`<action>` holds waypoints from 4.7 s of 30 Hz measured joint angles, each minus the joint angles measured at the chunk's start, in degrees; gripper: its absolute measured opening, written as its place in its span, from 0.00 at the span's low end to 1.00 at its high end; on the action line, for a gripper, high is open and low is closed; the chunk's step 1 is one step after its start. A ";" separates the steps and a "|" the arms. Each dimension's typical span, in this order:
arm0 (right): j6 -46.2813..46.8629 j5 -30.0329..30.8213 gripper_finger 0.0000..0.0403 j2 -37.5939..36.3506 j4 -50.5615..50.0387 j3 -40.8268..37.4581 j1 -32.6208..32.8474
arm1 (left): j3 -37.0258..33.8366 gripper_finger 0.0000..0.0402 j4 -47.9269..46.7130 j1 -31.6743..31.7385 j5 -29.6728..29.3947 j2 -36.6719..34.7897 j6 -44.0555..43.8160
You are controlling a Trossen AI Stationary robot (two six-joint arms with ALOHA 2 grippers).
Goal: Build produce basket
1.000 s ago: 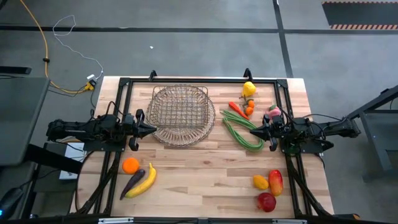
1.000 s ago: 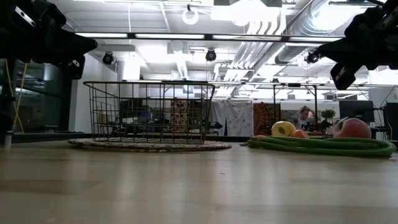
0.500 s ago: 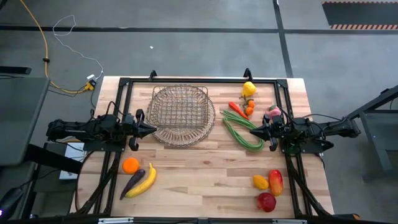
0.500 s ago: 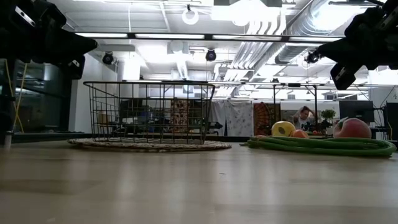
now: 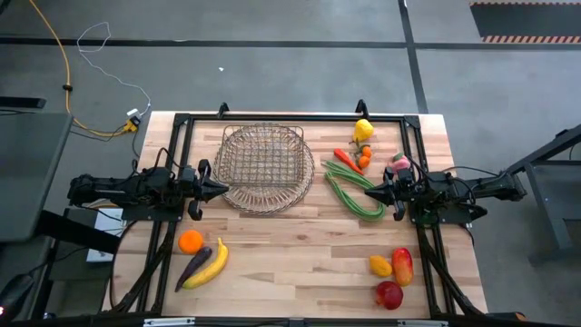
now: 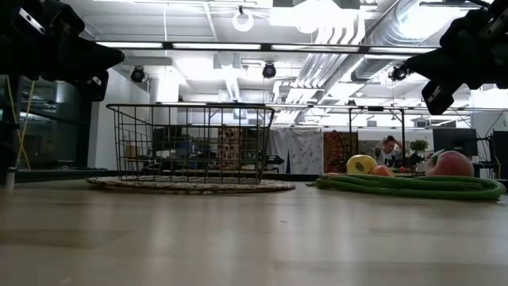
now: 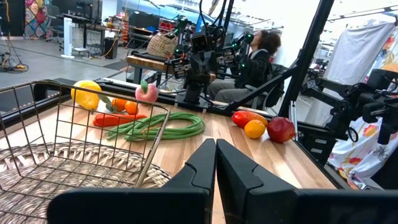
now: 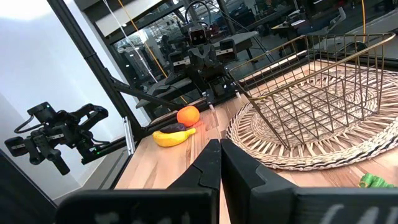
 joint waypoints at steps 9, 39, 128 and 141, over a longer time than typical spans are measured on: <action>0.00 0.00 0.00 0.00 0.00 -0.01 0.01 | 0.00 0.01 -0.01 0.00 0.00 -0.02 0.00; 2.32 19.20 0.00 12.92 27.10 16.57 -0.09 | 0.00 0.01 -0.01 0.02 0.00 -0.02 0.01; 29.44 6.46 0.57 87.07 -47.84 55.57 -11.32 | 39.63 0.01 -11.69 0.01 -18.23 32.48 0.07; 28.94 3.37 0.57 97.74 -38.68 55.53 -14.80 | 39.63 0.01 -11.65 0.02 -18.03 32.47 0.07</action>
